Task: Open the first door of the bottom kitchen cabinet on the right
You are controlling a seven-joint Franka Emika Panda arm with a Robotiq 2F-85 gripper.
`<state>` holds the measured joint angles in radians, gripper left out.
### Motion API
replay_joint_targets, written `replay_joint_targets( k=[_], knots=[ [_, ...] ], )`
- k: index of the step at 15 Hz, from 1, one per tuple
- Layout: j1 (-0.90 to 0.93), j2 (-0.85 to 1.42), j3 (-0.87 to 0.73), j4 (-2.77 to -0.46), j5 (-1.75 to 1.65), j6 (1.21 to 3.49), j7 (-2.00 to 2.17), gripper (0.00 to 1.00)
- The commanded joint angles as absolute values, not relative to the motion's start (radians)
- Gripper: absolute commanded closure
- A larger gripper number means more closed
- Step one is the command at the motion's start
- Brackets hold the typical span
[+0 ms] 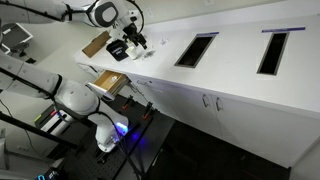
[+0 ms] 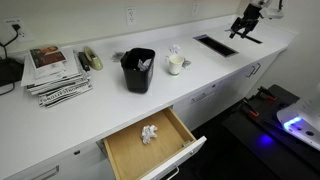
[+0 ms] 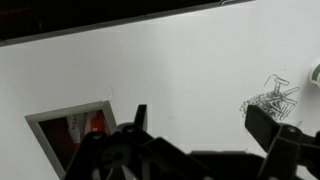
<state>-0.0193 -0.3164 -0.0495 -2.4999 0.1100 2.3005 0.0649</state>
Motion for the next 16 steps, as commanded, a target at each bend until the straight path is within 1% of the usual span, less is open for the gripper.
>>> replay_joint_targets(
  k=[1, 11, 16],
  knots=[
    [-0.070, -0.326, -0.080, -2.488, 0.114, 2.302, 0.094, 0.00],
    [-0.345, -0.270, -0.341, -2.460, 0.115, 2.284, 0.134, 0.00],
    [-0.451, -0.187, -0.452, -2.482, 0.144, 2.314, 0.157, 0.00]
  ],
)
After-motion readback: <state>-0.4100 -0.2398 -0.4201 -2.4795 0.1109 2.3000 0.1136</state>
